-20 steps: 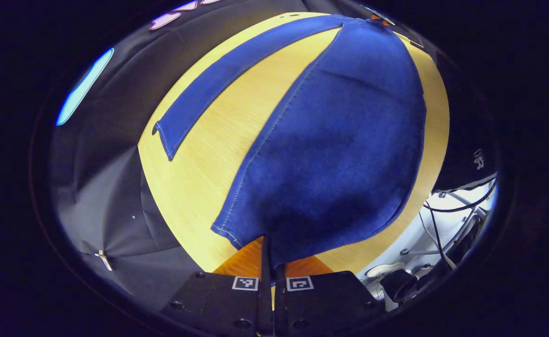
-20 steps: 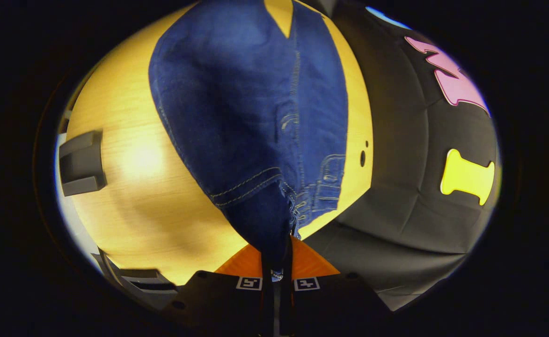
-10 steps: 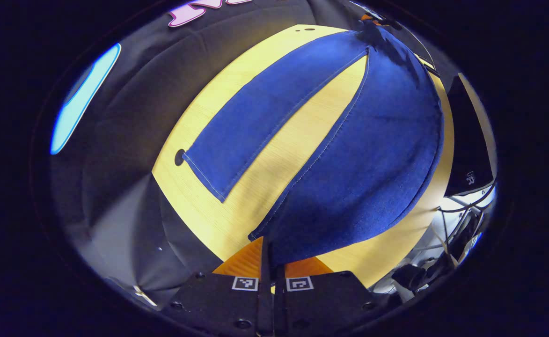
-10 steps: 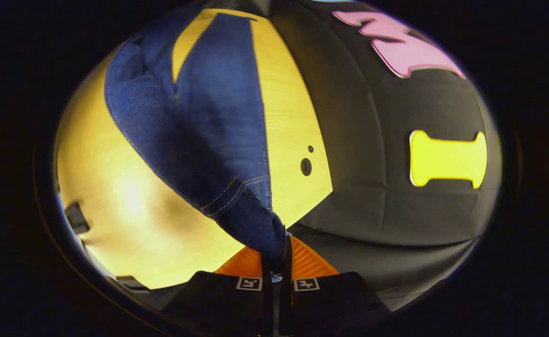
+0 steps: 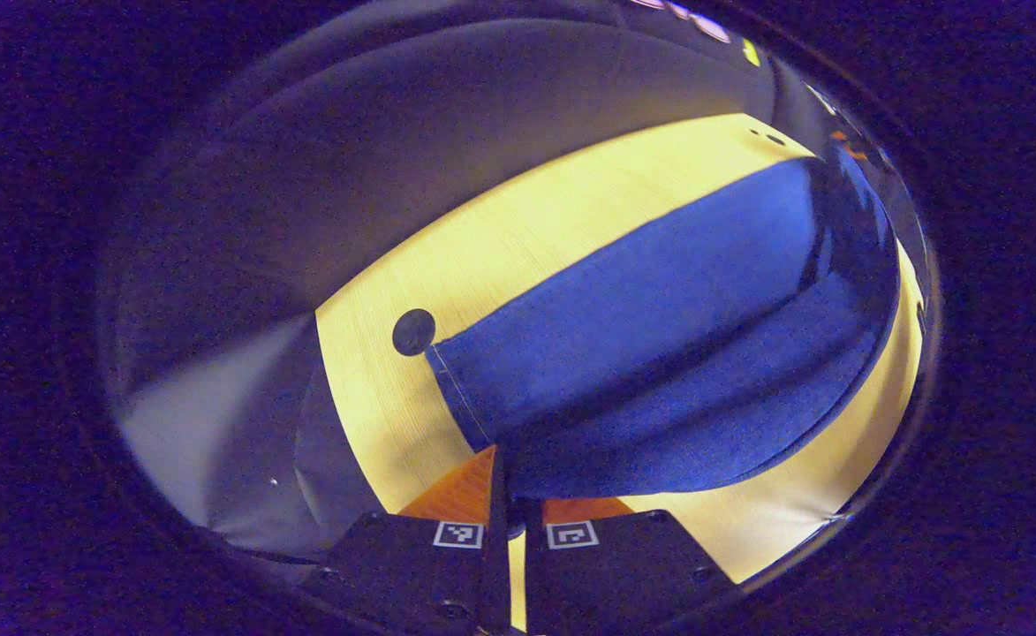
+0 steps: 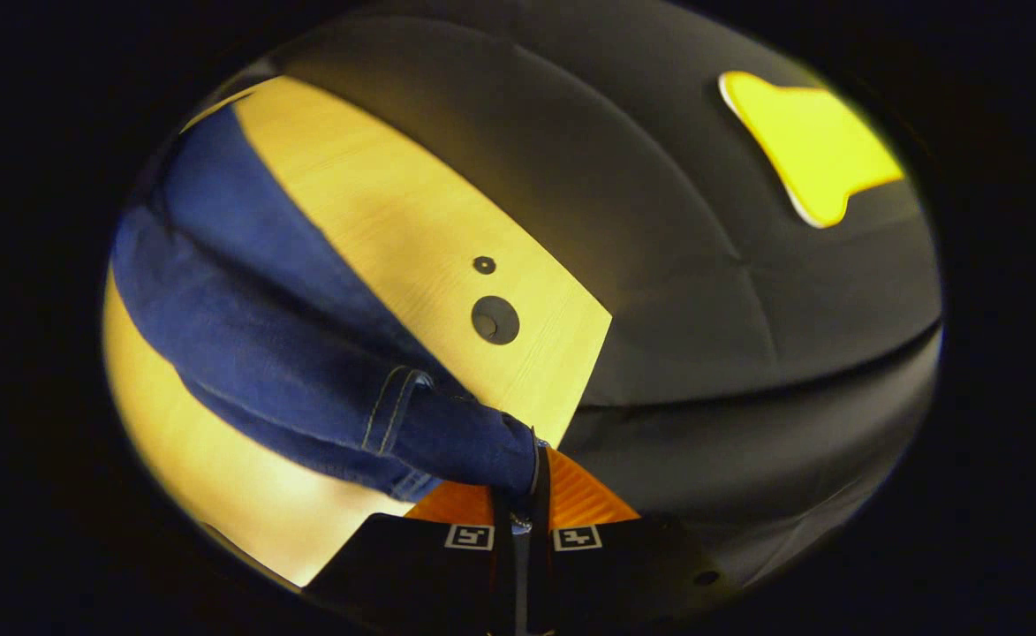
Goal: Grasp the waist and the cuffs of the jeans and fold them to make the two legs overlap; first hold the waist and fold one-third of the jeans toward the cuffs, then hold the cuffs and fold the remaining one-third in the same direction to finish folding.
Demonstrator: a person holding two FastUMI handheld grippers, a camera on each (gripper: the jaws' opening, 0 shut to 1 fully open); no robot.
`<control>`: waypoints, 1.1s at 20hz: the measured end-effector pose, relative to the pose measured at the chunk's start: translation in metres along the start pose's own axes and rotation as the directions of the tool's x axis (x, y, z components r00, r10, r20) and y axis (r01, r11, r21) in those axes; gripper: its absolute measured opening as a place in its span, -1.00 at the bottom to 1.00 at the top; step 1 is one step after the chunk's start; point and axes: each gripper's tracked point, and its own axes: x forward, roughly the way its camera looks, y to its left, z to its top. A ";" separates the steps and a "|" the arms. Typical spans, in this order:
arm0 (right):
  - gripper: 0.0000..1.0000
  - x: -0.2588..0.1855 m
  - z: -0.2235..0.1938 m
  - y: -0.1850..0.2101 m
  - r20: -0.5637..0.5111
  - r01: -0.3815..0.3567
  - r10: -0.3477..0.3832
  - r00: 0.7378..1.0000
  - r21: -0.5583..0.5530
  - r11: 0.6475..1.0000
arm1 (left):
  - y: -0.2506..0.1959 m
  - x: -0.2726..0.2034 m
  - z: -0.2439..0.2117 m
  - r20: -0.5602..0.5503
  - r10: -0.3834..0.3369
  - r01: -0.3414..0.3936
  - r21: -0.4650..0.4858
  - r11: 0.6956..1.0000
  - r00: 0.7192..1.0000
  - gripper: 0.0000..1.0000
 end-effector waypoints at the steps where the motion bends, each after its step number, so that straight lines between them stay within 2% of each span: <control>1: -0.81 0.013 0.002 0.003 -0.019 -0.012 0.014 1.000 0.087 0.996 | 0.001 0.002 0.014 0.024 0.015 -0.014 -0.046 0.999 1.000 -0.70; 4: -0.72 0.001 0.016 -0.004 -0.033 -0.028 0.040 0.999 0.310 0.950 | 0.001 0.011 0.036 0.093 0.043 -0.029 -0.140 0.990 0.995 -0.51; 5: -0.70 -0.001 0.018 -0.011 -0.040 -0.012 0.029 0.999 0.366 0.931 | 0.006 0.015 0.041 0.105 0.065 -0.043 -0.193 0.980 0.992 -0.23; 6: -0.29 -0.003 0.019 -0.016 -0.048 0.002 0.020 0.999 0.421 0.907 | 0.012 0.019 0.043 0.118 0.103 -0.071 -0.243 0.967 0.988 -0.06; 8: 0.52 -0.017 0.029 -0.026 -0.018 -0.002 0.013 1.000 0.514 0.858 | 0.019 0.020 0.045 0.144 0.152 -0.103 -0.299 0.949 0.978 0.79; 9: 0.55 -0.021 0.031 -0.033 0.016 0.003 -0.014 1.000 0.550 0.835 | 0.019 0.018 0.044 0.147 0.168 -0.112 -0.326 0.939 0.975 0.98; 10: 0.96 -0.033 0.037 -0.044 0.054 0.019 -0.062 0.997 0.578 0.816 | 0.020 0.019 0.042 0.161 0.186 -0.117 -0.364 0.924 0.969 0.99; 12: 0.95 -0.058 0.039 -0.051 0.109 0.030 -0.127 0.986 0.631 0.775 | 0.021 0.011 0.039 0.205 0.236 -0.126 -0.438 0.890 0.950 0.97; 14: 0.95 -0.078 0.023 -0.054 0.123 0.062 -0.197 0.973 0.681 0.729 | 0.019 -0.001 0.032 0.247 0.265 -0.117 -0.486 0.866 0.932 0.97; 16: 0.95 -0.090 -0.003 -0.043 0.112 0.073 -0.234 0.966 0.748 0.660 | 0.011 -0.021 0.033 0.307 0.291 -0.104 -0.505 0.857 0.906 0.97; 18: 0.95 -0.092 -0.020 -0.028 0.113 0.033 -0.232 0.966 0.836 0.548 | 0.010 -0.046 0.024 0.344 0.326 -0.108 -0.524 0.845 0.881 0.96; 20: 0.97 -0.088 -0.031 -0.017 0.115 -0.022 -0.211 0.971 0.916 0.401 | 0.009 -0.077 0.023 0.392 0.361 -0.100 -0.549 0.830 0.846 0.97; 22: 0.97 -0.080 -0.041 -0.017 0.113 -0.051 -0.207 0.972 0.958 0.282 | 0.010 -0.116 0.014 0.448 0.380 -0.065 -0.576 0.815 0.809 0.97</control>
